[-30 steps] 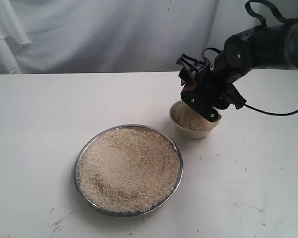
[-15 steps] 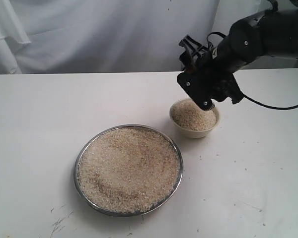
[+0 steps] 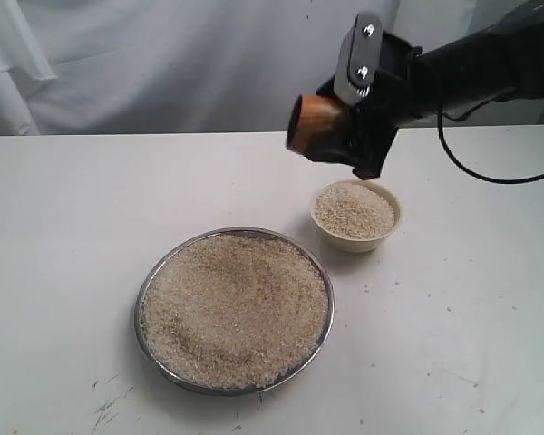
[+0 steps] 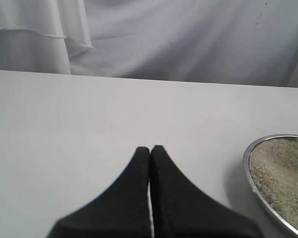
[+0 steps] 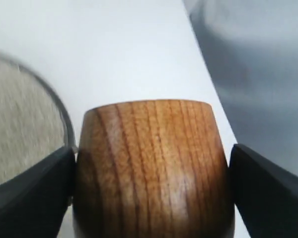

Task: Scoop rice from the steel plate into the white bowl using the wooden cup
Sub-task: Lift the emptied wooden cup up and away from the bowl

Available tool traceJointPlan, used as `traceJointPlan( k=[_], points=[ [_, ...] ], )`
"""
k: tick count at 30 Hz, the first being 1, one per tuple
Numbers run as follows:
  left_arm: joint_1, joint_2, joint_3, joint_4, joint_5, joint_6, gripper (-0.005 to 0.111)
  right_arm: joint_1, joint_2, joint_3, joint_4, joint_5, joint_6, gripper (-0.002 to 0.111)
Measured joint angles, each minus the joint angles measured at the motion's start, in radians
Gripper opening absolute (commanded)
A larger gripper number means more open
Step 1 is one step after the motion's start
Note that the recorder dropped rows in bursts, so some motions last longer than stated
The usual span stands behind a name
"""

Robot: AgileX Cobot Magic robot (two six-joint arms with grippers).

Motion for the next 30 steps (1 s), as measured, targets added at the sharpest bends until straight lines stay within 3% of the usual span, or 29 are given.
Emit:
traceJointPlan(
  k=[2, 6, 20, 24, 29, 30],
  points=[
    [0.0, 0.0, 0.0, 0.0, 0.0, 0.0, 0.0, -0.025, 0.0, 0.0, 0.182, 0.075, -0.043, 0.0],
    [0.0, 0.0, 0.0, 0.0, 0.0, 0.0, 0.0, -0.042, -0.002, 0.0, 0.368, 0.111, -0.065, 0.0],
    [0.0, 0.0, 0.0, 0.0, 0.0, 0.0, 0.0, -0.07, 0.002, -0.046, 0.449, -0.224, -0.062, 0.0],
    [0.0, 0.0, 0.0, 0.0, 0.0, 0.0, 0.0, -0.089, 0.038, -0.11, 0.379, -0.238, 0.078, 0.0],
    [0.0, 0.0, 0.0, 0.0, 0.0, 0.0, 0.0, -0.071, 0.167, -0.273, 0.017, -0.306, 0.527, 0.0],
    [0.0, 0.0, 0.0, 0.0, 0.0, 0.0, 0.0, -0.058, 0.19, -0.316, -0.132, -0.365, 0.706, 0.0]
  ],
)
